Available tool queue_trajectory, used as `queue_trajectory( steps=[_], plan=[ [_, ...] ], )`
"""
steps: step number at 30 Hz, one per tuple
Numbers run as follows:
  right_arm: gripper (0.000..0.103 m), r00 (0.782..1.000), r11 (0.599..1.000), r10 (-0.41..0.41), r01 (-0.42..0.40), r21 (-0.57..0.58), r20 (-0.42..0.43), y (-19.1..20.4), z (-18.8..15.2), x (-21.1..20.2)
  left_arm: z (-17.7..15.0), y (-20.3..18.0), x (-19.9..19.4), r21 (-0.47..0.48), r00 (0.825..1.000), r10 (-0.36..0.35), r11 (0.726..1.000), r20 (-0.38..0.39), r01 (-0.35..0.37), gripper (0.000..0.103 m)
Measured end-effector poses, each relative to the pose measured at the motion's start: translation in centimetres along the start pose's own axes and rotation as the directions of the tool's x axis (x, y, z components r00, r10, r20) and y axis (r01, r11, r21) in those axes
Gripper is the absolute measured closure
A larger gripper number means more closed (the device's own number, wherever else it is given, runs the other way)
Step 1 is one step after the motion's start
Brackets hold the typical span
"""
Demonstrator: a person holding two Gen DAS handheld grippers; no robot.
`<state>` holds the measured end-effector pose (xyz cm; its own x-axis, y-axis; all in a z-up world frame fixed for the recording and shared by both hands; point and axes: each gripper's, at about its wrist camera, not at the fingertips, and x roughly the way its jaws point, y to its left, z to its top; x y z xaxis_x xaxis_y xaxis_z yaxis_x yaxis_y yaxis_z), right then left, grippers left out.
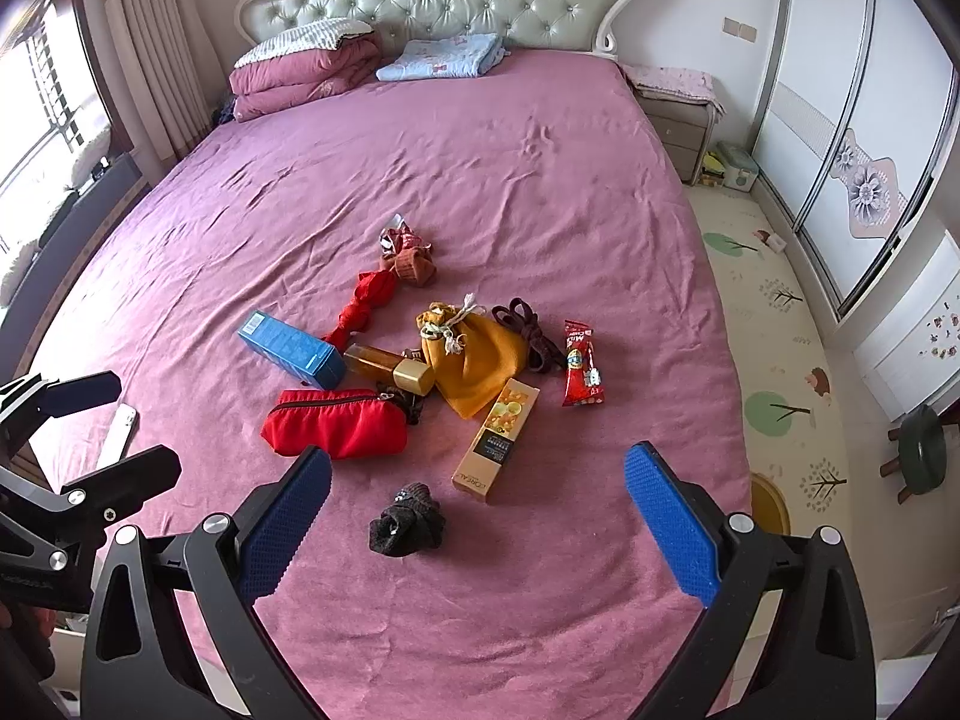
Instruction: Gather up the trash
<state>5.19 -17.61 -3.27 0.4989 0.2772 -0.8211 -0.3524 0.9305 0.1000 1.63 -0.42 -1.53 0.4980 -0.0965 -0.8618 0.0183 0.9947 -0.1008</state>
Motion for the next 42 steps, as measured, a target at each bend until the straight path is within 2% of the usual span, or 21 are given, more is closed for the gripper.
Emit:
queue_trajectory(
  steps=[12,27,37,42],
  plan=[
    [0.009,0.999,0.999,0.026,-0.025,0.023,-0.048,-0.2,0.2,2.3,0.2,0.9,2.5,0.007,0.998,0.012,1.000,-0.056,-0.011,0.004],
    [0.009,0.984,0.997,0.038,-0.024,0.078,-0.175,-1.6,0.4,9.5,0.6,3.1,10.5,0.070,0.978,0.029,0.997,-0.205,-0.015,0.004],
    [0.009,0.962,0.992,0.034,0.002,0.129,-0.272,-2.2,0.0,15.7,0.6,4.5,17.4,0.185,0.959,0.066,0.983,-0.276,-0.014,0.004],
    [0.009,0.947,0.989,0.041,0.006,0.145,-0.318,-2.2,-0.6,17.9,-0.9,4.7,20.9,0.304,0.946,0.101,0.953,-0.308,-0.003,0.004]
  ],
)
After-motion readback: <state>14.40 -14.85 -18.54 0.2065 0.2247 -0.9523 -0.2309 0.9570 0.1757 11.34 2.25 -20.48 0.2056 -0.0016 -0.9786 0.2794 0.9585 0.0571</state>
